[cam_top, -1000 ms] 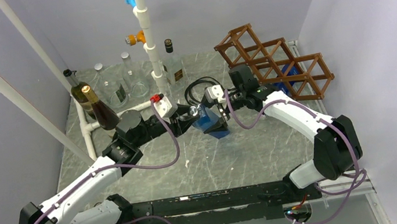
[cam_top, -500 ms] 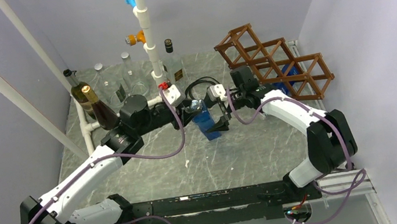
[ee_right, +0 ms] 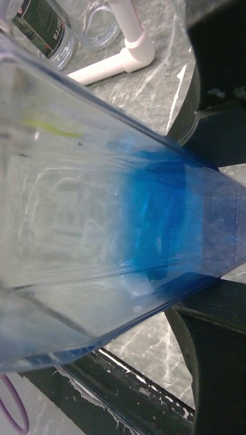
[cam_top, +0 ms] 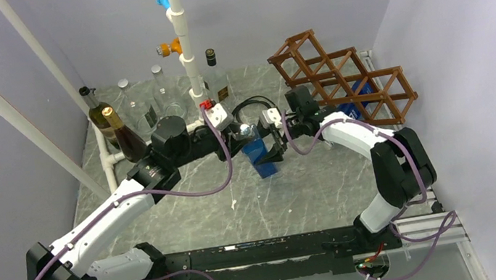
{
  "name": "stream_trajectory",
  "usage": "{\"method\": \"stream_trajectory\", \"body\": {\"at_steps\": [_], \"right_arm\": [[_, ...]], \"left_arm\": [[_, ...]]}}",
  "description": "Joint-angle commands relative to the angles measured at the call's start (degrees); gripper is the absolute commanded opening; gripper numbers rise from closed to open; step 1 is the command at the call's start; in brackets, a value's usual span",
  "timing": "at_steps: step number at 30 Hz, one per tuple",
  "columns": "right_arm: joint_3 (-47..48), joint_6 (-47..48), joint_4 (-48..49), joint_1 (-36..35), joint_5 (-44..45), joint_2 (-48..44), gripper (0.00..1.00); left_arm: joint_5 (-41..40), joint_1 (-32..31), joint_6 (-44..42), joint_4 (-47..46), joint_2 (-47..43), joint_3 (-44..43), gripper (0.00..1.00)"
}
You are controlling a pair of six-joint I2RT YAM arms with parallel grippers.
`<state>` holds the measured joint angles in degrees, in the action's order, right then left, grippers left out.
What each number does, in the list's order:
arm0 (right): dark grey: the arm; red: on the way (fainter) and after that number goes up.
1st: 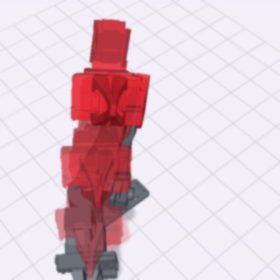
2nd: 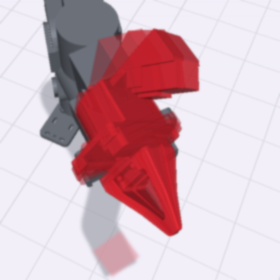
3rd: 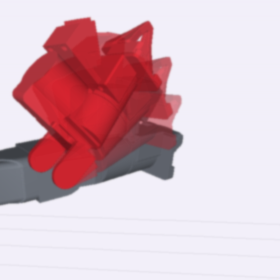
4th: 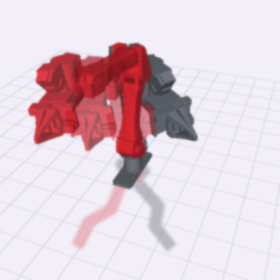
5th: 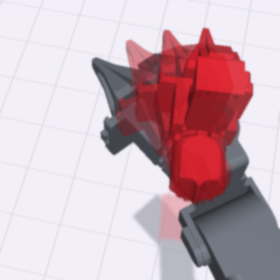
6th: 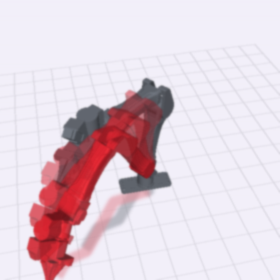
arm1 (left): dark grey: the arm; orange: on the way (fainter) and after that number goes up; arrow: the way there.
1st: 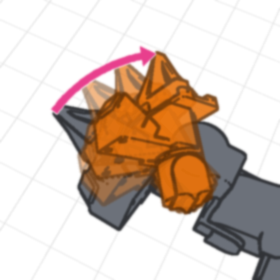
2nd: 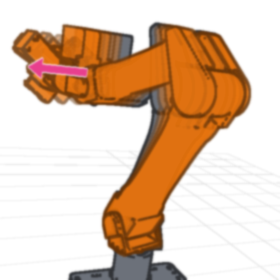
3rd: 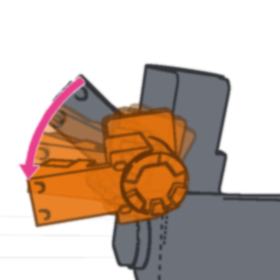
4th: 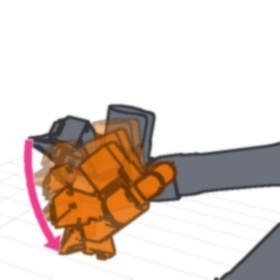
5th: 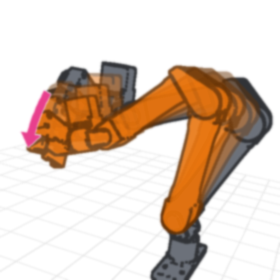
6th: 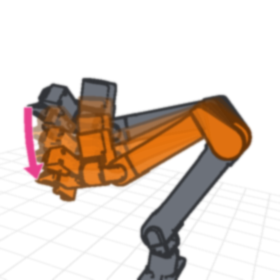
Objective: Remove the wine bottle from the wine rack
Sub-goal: Place the wine bottle at the center of the board.
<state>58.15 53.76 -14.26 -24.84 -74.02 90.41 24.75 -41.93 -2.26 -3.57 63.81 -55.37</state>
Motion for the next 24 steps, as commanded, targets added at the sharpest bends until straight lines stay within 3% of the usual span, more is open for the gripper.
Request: {"method": "stream_trajectory", "body": {"at_steps": [1,6,11,16,24], "right_arm": [[2.1,7.1,-8.7,-0.4,-3.3,3.1,0.19],[2.9,9.7,-11.6,-0.5,-4.4,3.5,0.08],[3.6,10.7,-13.3,-0.5,-5.1,3.5,0.06],[5.6,14.8,-18.7,-0.4,-6.2,4.7,0.05],[9.6,24.2,-30.0,-0.5,-7.3,7.5,0.05]], "left_arm": [[-1.3,0.2,1.8,-6.8,-1.9,-1.3,0.27],[-3.7,0.1,6.4,-8.3,-4.4,2.7,0.96],[-5.5,0.3,7.4,-10.6,-9.4,8.9,1.00],[0.3,0.3,4.1,-17.8,-13.0,17.5,1.00],[2.1,0.3,-2.3,-30.3,-9.2,24.4,1.00]]}}
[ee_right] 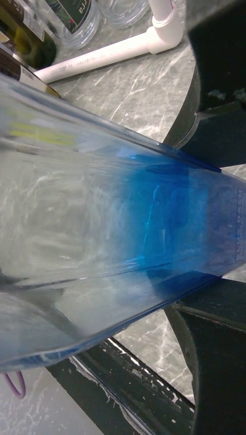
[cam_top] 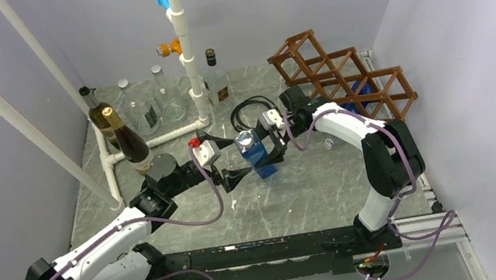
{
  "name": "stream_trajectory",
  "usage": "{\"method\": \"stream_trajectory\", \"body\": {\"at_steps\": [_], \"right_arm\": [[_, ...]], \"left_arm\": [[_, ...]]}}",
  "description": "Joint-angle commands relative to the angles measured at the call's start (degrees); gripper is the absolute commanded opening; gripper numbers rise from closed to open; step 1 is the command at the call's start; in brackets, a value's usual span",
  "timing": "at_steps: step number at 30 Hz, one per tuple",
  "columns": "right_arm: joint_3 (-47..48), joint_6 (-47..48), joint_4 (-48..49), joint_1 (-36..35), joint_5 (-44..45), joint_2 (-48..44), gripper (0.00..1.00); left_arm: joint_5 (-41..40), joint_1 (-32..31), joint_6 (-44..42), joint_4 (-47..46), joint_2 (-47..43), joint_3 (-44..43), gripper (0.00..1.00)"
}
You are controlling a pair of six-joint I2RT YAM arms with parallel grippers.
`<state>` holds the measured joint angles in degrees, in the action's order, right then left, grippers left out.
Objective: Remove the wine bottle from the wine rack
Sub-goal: Place the wine bottle at the center of the board.
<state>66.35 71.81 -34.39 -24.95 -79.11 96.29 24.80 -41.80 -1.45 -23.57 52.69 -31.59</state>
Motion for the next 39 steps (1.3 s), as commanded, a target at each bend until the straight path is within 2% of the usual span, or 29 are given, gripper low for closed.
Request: {"method": "stream_trajectory", "body": {"at_steps": [1,7,13,18,20,21,22,23,24,25,26,27,31,36,37,38,39], "right_arm": [[1.4,6.3,-9.9,-0.4,-2.3,1.6,0.05],[1.5,6.8,-10.4,-0.3,-2.5,2.0,0.05],[2.6,10.0,-14.0,-0.4,-2.8,3.0,0.06],[3.6,12.1,-16.6,-0.4,-3.1,3.8,0.06],[3.8,12.3,-17.1,-0.4,-3.2,4.2,0.08],[3.9,12.4,-17.2,-0.4,-3.3,4.2,0.10],[3.9,12.5,-17.3,-0.4,-3.2,4.2,0.14],[3.9,12.5,-17.4,-0.3,-3.3,4.2,0.18],[3.8,12.5,-17.4,-0.4,-3.3,4.2,0.23],[3.8,12.6,-17.5,-0.3,-3.3,4.1,0.28],[3.8,13.0,-17.8,-0.4,-3.2,4.0,0.35],[3.8,13.7,-18.2,-0.4,-3.2,4.0,0.41],[3.9,17.9,-21.7,-0.4,-3.1,4.1,0.65],[4.9,20.9,-24.7,-0.1,-1.4,4.1,0.85],[5.0,20.8,-24.9,0.0,-1.1,3.9,0.94],[5.2,20.7,-25.2,0.3,-0.8,3.8,0.99],[5.4,20.3,-25.2,0.5,-0.4,3.7,0.99]], "left_arm": [[2.3,0.1,-2.9,-11.9,3.0,1.0,0.99],[2.5,-0.6,-0.8,-22.0,9.0,2.4,1.00],[1.0,-1.6,-0.3,-25.0,12.2,2.5,0.99],[0.9,-1.8,1.0,-25.3,14.2,1.7,0.90],[1.6,-1.8,1.1,-25.0,15.0,1.2,0.83],[2.0,-1.9,1.1,-24.7,15.3,0.9,0.74],[2.6,-1.8,1.1,-24.4,15.5,0.6,0.67],[3.2,-1.9,1.1,-23.9,15.6,0.2,0.54],[3.5,-1.8,1.1,-23.5,15.6,-0.1,0.30],[3.5,-1.8,1.1,-23.0,15.4,-0.4,0.15],[3.6,-1.9,1.1,-22.4,15.1,-0.6,0.04],[3.7,-1.9,1.1,-21.9,14.6,-0.7,0.00],[2.2,-1.9,2.1,-20.4,11.9,-0.9,0.00],[-2.1,-1.8,3.6,-15.9,7.0,-1.7,0.00],[-3.2,-1.8,3.6,-14.7,5.9,-2.0,0.00],[-4.0,-1.7,3.4,-13.2,4.8,-2.4,0.00],[-4.6,-1.7,3.2,-12.0,3.7,-2.8,0.00]]}}
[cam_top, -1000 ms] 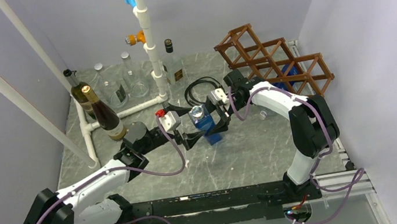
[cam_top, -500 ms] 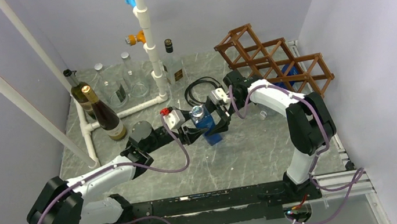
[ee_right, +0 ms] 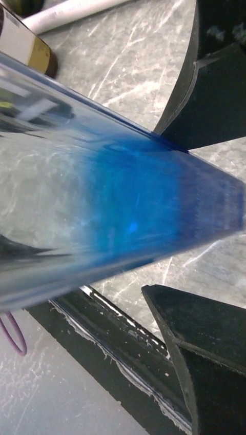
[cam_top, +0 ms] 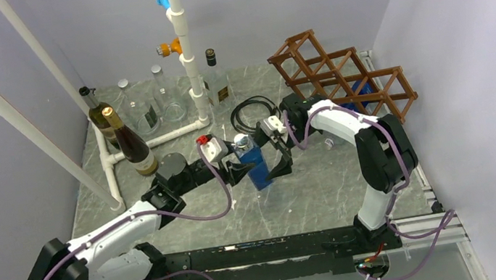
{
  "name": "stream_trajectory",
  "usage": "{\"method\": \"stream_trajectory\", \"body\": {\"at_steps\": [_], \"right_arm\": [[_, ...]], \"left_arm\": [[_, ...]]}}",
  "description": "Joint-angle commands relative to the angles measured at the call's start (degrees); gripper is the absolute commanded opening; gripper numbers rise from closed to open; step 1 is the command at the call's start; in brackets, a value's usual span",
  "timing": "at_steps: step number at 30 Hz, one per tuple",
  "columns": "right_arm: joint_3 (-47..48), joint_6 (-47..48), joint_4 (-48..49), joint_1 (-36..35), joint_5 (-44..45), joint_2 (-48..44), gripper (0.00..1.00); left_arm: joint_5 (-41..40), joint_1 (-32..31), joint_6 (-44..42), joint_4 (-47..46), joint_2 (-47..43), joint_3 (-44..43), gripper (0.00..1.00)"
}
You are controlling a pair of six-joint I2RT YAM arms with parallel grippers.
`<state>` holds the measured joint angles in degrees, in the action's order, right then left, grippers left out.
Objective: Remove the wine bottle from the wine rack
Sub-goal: Place the wine bottle at the center of the board.
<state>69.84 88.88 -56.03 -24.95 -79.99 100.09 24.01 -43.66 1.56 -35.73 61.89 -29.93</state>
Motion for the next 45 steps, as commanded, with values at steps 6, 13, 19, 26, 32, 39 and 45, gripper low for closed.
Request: {"method": "stream_trajectory", "body": {"at_steps": [6,13,19,26,32,39,45], "right_arm": [[2.5,-0.8,-1.8,1.2,2.5,-1.0,1.00],[1.5,-6.1,3.2,1.6,4.1,-1.9,1.00],[0.6,-11.4,7.6,1.6,5.5,-2.3,1.00],[0.1,-13.3,9.5,1.6,6.1,-2.6,1.00],[-0.1,-13.7,9.9,1.7,6.1,-2.2,1.00],[-0.4,-14.3,10.7,1.7,6.1,-2.2,1.00],[-0.5,-14.5,10.9,1.7,6.0,-1.7,1.00]], "left_arm": [[-7.2,1.3,-0.7,9.8,-10.6,-7.4,0.00],[-12.5,4.1,-2.8,16.8,-14.9,-9.1,0.00],[-17.7,8.5,-1.9,21.3,-15.4,-12.1,0.00],[-21.6,15.6,2.4,21.4,-13.9,-13.5,0.00],[-28.8,19.3,3.7,17.9,-12.3,-13.1,0.00],[-32.9,21.8,3.1,13.8,-9.1,-13.7,0.00],[-37.4,23.1,3.2,13.6,-4.8,-16.4,0.00]]}}
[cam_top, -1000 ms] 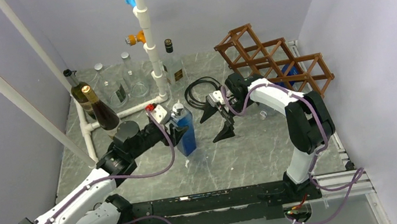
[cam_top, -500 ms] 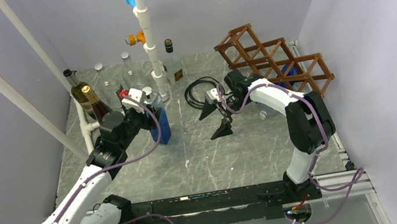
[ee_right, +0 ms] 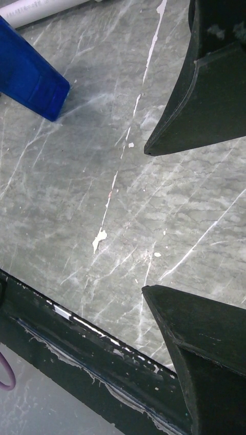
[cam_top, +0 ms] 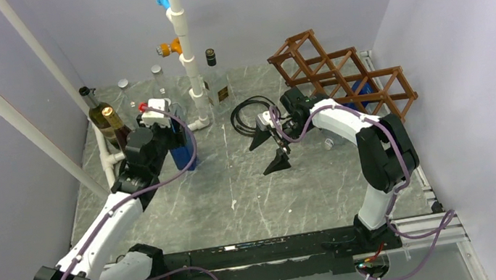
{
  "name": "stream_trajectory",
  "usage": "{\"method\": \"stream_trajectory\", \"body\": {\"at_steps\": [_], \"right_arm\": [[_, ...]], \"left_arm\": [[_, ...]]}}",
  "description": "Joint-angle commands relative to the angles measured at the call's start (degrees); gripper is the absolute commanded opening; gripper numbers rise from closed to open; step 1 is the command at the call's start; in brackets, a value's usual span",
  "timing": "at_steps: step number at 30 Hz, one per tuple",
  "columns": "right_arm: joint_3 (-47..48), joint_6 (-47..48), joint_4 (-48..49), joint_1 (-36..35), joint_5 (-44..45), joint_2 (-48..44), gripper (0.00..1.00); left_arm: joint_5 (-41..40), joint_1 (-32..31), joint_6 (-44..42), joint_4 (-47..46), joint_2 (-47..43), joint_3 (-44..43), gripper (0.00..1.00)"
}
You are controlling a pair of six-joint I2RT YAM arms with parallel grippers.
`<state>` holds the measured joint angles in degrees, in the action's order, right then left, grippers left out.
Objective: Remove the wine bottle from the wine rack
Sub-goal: Place the wine bottle at the center of the board.
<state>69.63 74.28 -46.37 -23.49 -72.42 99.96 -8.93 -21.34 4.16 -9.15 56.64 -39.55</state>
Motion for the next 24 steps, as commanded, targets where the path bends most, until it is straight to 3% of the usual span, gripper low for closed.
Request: {"method": "stream_trajectory", "body": {"at_steps": [1,24], "right_arm": [[-0.4,0.0,1.4,0.2,-1.6,-1.5,1.00],[-0.5,-0.1,1.6,0.2,-1.3,-0.9,1.00]], "left_arm": [[-5.2,1.0,0.5,-12.9,1.1,-7.5,0.00],[-15.0,4.0,1.5,-14.6,11.6,-12.8,0.00]]}}
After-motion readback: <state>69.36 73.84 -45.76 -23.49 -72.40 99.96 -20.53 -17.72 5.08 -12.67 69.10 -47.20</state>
